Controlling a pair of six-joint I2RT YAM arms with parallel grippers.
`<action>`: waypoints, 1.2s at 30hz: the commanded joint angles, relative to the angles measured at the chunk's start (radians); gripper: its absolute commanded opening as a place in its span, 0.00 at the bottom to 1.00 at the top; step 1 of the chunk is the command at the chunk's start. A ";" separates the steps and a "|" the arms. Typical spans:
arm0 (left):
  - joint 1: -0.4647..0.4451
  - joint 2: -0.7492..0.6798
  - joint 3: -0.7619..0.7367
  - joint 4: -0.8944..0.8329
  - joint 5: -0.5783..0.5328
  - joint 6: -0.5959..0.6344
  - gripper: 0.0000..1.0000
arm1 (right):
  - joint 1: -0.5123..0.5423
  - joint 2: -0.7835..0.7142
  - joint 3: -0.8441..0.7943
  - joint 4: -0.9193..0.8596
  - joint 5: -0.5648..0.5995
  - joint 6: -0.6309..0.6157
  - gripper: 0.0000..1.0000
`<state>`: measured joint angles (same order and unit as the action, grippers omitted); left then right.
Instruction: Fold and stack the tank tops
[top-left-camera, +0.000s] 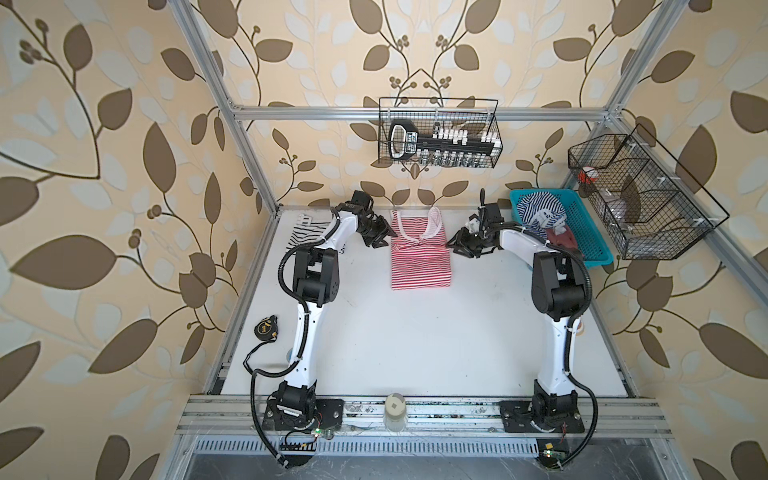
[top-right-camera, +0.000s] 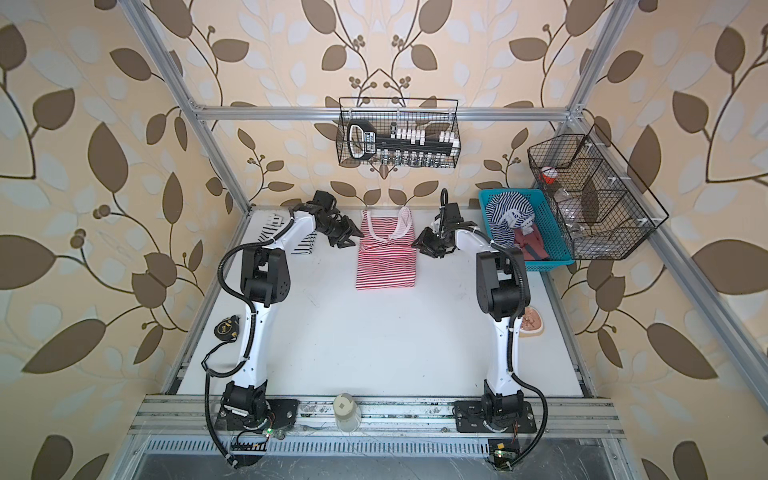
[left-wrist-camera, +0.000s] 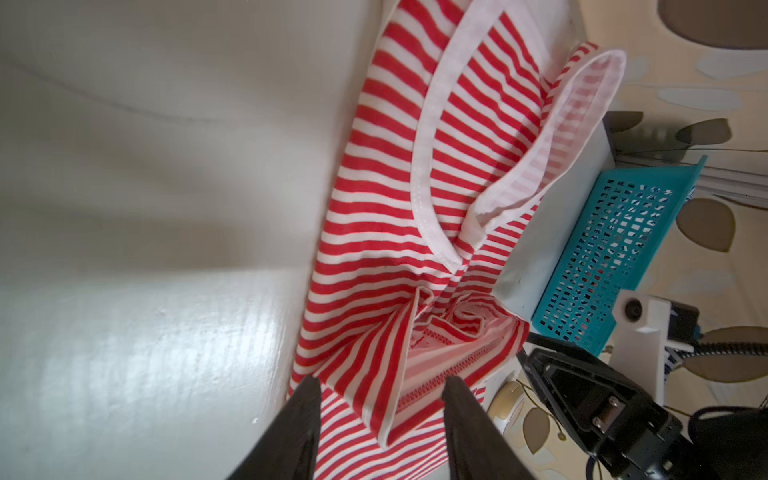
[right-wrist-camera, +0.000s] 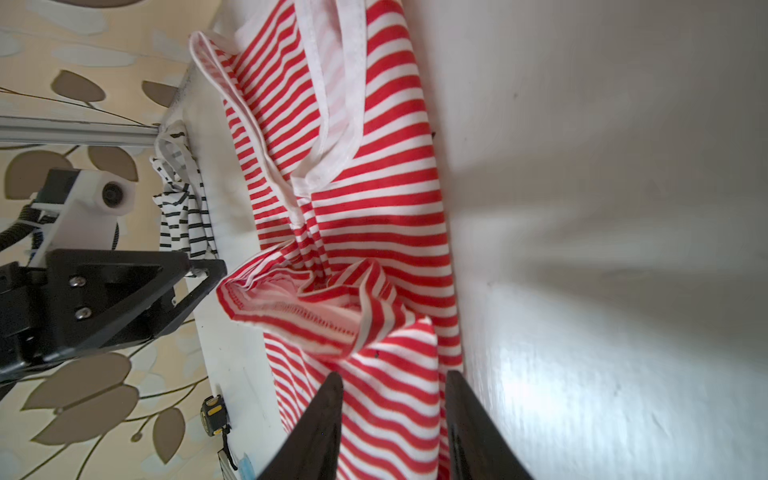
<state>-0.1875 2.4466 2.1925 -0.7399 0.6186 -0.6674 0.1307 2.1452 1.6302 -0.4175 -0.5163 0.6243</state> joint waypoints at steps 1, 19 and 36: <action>0.002 -0.189 -0.095 -0.024 -0.047 0.035 0.49 | 0.007 -0.116 -0.101 0.047 0.002 -0.014 0.42; -0.161 -0.248 -0.451 0.027 -0.100 0.071 0.48 | 0.122 -0.097 -0.295 0.064 0.051 -0.082 0.39; -0.161 -0.467 -0.624 -0.014 -0.192 0.103 0.51 | 0.130 -0.316 -0.527 0.076 0.102 -0.085 0.39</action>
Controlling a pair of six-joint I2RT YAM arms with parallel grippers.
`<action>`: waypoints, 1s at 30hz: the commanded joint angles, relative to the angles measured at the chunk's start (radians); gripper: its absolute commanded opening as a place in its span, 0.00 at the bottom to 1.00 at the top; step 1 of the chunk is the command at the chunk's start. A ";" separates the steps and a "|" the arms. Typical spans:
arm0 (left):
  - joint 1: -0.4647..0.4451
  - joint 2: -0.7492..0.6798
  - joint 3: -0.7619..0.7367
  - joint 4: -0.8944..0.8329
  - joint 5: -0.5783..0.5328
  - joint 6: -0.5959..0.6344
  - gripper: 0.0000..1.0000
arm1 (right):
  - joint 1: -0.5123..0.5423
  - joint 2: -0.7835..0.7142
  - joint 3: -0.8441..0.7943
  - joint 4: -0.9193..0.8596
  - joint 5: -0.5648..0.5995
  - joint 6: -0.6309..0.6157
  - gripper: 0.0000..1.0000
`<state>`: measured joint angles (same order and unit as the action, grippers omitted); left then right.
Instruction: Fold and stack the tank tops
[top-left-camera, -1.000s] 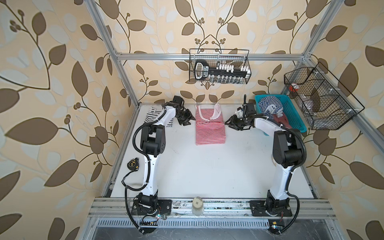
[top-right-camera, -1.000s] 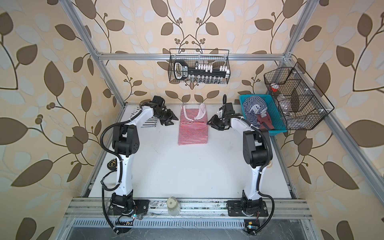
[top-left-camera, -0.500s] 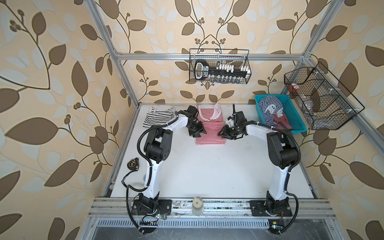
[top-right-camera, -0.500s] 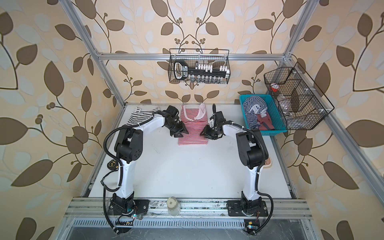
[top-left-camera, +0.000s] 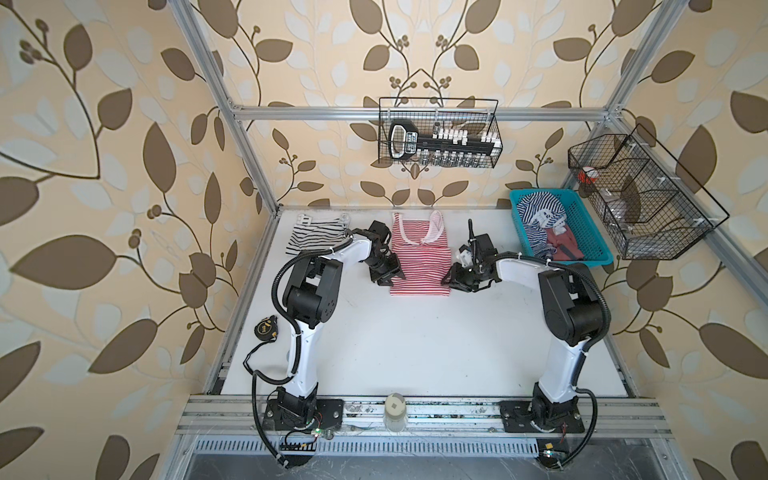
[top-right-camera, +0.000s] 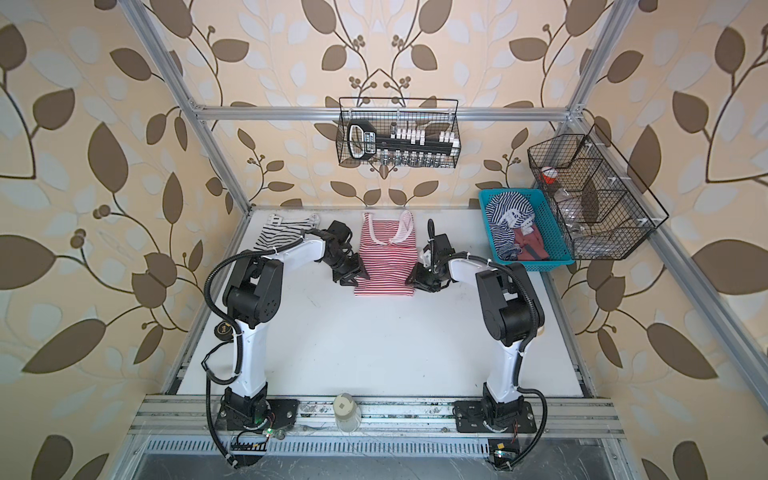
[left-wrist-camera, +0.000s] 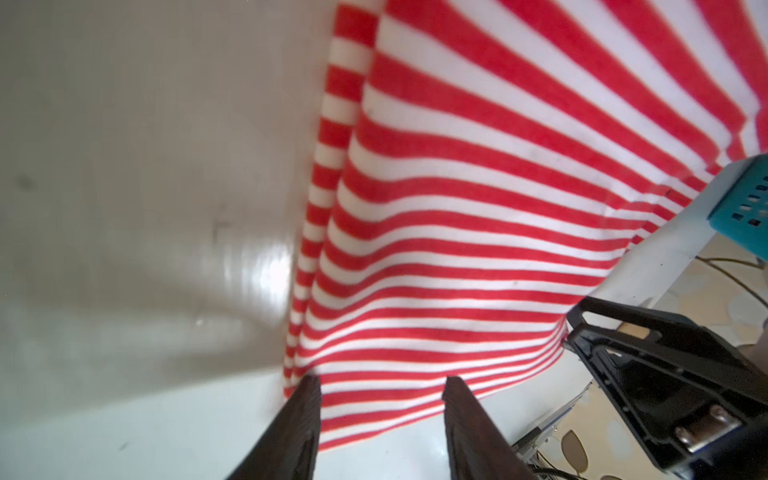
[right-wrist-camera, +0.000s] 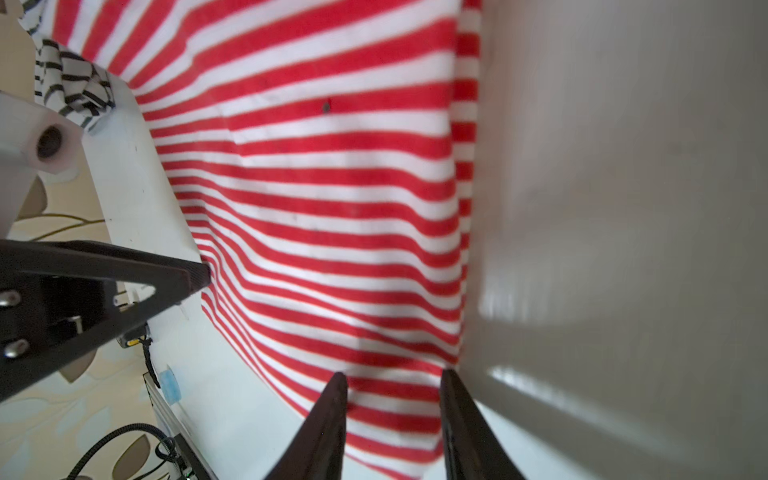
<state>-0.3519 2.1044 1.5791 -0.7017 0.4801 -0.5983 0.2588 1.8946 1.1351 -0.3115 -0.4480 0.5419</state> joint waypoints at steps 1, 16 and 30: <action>0.004 -0.144 -0.028 -0.056 -0.060 0.035 0.51 | 0.002 -0.081 -0.043 -0.035 0.041 -0.002 0.39; -0.009 -0.108 -0.204 0.099 0.020 -0.034 0.52 | 0.011 -0.037 -0.109 0.058 0.003 0.058 0.43; -0.018 -0.059 -0.243 0.141 0.047 -0.055 0.32 | 0.042 0.016 -0.106 0.108 -0.028 0.089 0.18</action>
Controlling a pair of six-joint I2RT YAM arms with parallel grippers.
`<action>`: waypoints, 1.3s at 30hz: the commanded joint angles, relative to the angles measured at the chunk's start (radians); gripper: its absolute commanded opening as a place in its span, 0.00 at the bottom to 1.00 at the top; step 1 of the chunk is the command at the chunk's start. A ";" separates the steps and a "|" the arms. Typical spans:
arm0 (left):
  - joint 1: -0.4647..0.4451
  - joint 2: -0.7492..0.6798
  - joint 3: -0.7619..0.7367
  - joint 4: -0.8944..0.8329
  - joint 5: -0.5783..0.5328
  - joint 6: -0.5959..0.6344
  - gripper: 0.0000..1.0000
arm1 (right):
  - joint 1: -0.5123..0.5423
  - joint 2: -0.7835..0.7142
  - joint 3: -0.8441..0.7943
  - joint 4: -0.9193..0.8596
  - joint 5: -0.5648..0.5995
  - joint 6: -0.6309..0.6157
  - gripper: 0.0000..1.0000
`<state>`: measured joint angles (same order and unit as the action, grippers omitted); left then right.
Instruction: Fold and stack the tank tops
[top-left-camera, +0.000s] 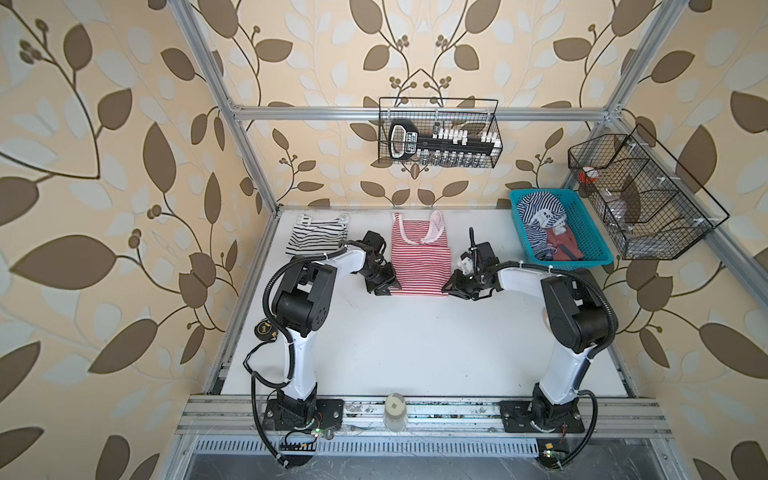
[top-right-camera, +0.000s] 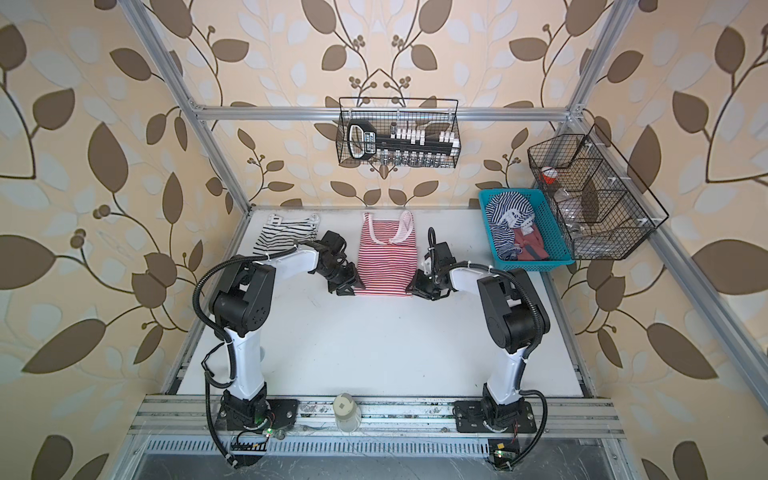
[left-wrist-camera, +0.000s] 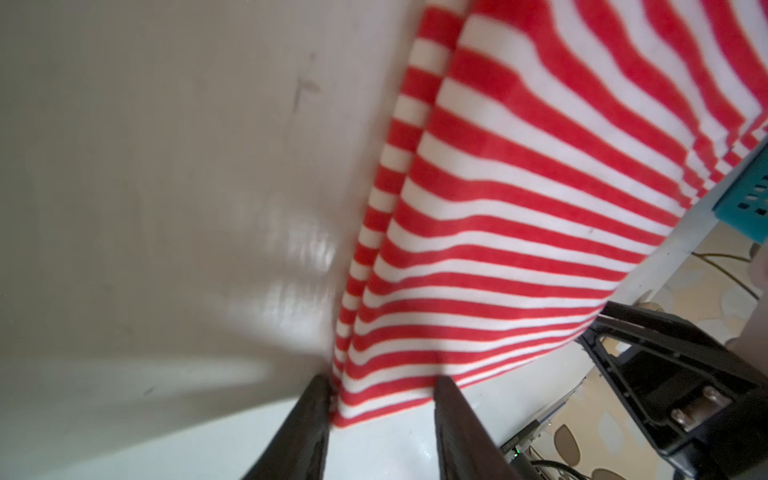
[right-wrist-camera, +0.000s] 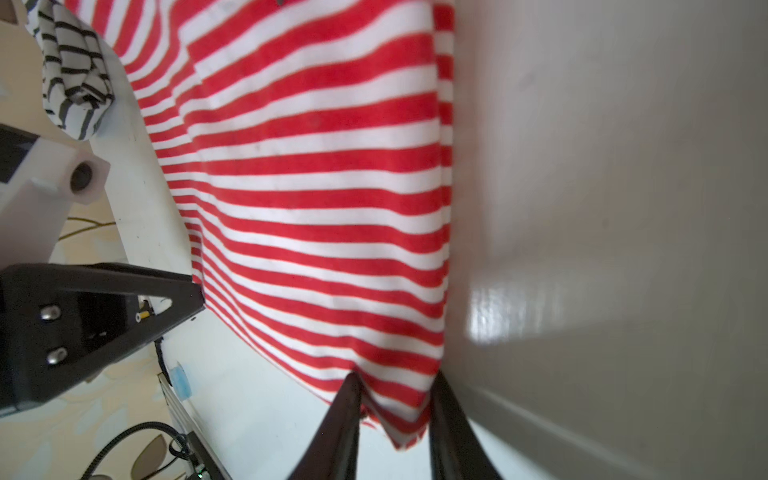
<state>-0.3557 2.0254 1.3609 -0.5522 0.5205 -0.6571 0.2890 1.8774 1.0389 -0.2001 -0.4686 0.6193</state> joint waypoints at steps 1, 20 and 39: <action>-0.014 0.017 -0.031 -0.008 0.008 0.003 0.26 | 0.013 0.035 -0.010 -0.004 -0.008 0.013 0.11; -0.154 -0.431 -0.353 -0.082 -0.105 -0.031 0.00 | 0.210 -0.467 -0.379 -0.024 0.136 0.107 0.00; -0.268 -0.829 -0.326 -0.241 -0.252 -0.116 0.00 | 0.350 -0.873 -0.353 -0.272 0.237 0.176 0.00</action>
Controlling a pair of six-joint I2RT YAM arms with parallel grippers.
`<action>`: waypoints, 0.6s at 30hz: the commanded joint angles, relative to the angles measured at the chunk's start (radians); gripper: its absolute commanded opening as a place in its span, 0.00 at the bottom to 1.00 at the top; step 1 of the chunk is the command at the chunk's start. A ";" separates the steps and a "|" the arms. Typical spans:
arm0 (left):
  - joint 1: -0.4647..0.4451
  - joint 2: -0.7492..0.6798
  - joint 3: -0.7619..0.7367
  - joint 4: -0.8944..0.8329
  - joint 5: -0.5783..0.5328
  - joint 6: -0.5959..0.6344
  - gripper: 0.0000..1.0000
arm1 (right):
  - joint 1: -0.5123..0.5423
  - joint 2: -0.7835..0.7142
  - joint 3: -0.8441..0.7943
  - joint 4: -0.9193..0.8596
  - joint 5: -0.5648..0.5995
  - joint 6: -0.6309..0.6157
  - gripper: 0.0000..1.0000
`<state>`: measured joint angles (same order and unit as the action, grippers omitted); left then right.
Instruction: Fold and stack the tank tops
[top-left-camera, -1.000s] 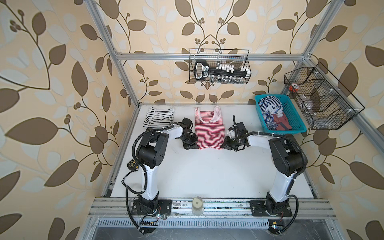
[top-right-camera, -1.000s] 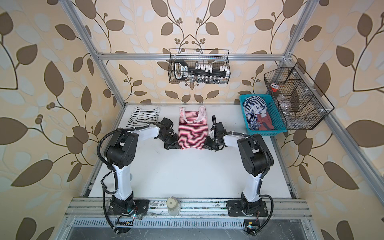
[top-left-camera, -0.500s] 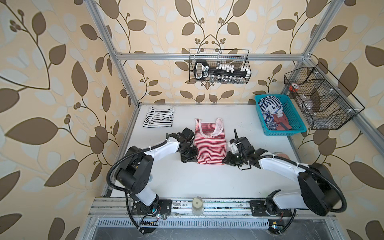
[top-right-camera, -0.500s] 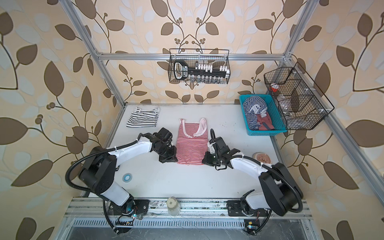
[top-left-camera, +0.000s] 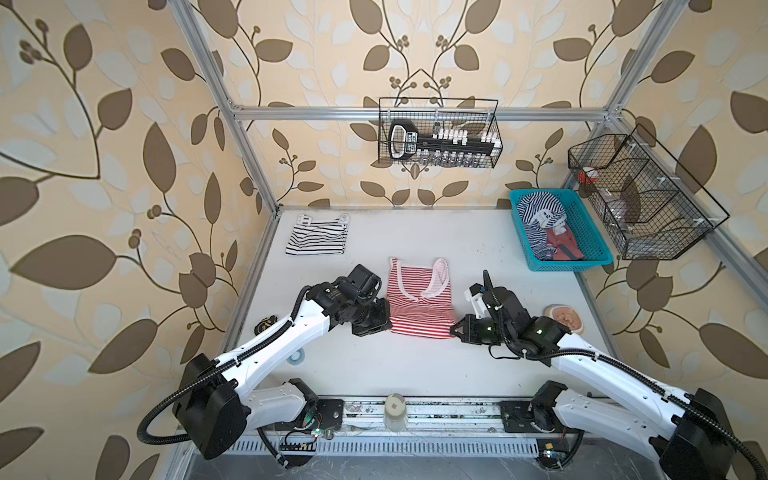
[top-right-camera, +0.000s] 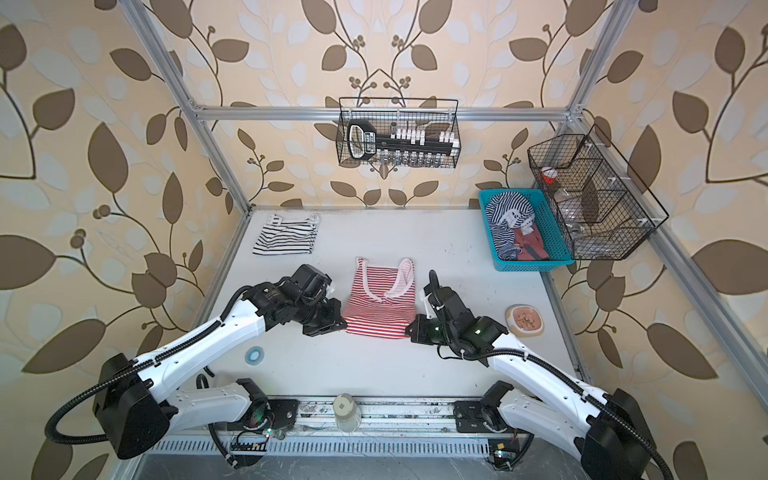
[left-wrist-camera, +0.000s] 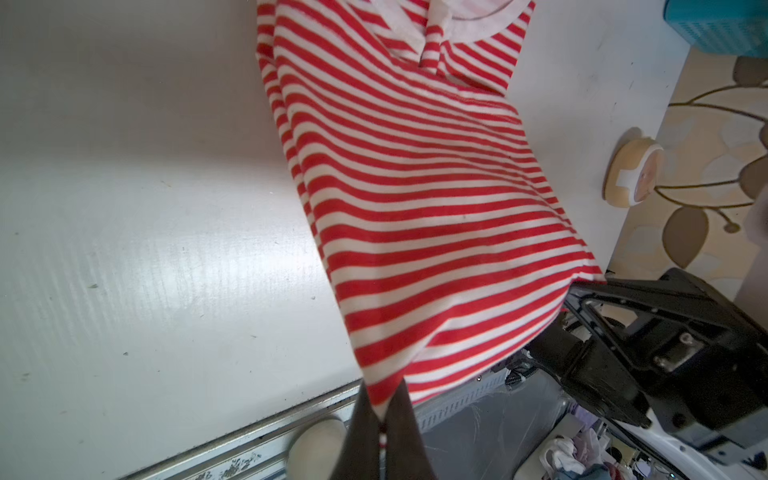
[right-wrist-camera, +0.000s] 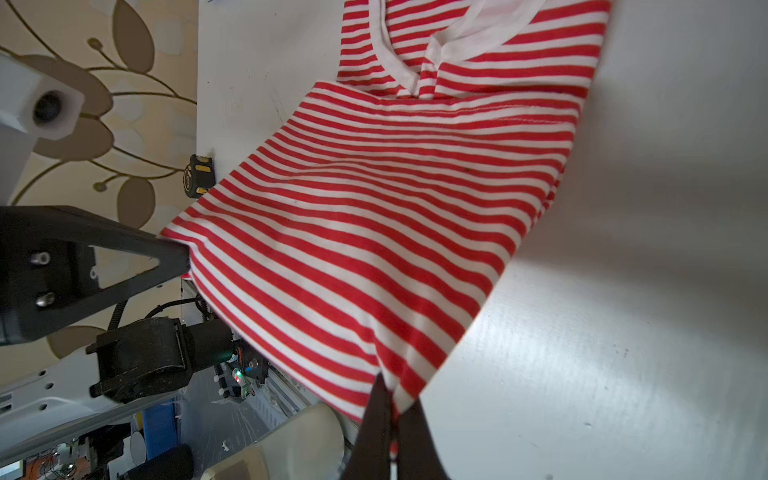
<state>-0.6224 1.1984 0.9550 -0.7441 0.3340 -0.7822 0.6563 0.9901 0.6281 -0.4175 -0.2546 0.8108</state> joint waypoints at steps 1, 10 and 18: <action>0.000 0.018 0.107 -0.063 -0.074 0.022 0.00 | -0.031 0.031 0.075 -0.055 0.015 -0.026 0.00; 0.088 0.200 0.286 -0.073 -0.067 0.094 0.00 | -0.206 0.223 0.216 -0.028 -0.122 -0.130 0.00; 0.184 0.378 0.424 -0.057 -0.009 0.146 0.03 | -0.311 0.496 0.399 -0.010 -0.259 -0.204 0.00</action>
<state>-0.4675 1.5551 1.3243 -0.7952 0.3080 -0.6792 0.3653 1.4322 0.9684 -0.4225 -0.4519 0.6556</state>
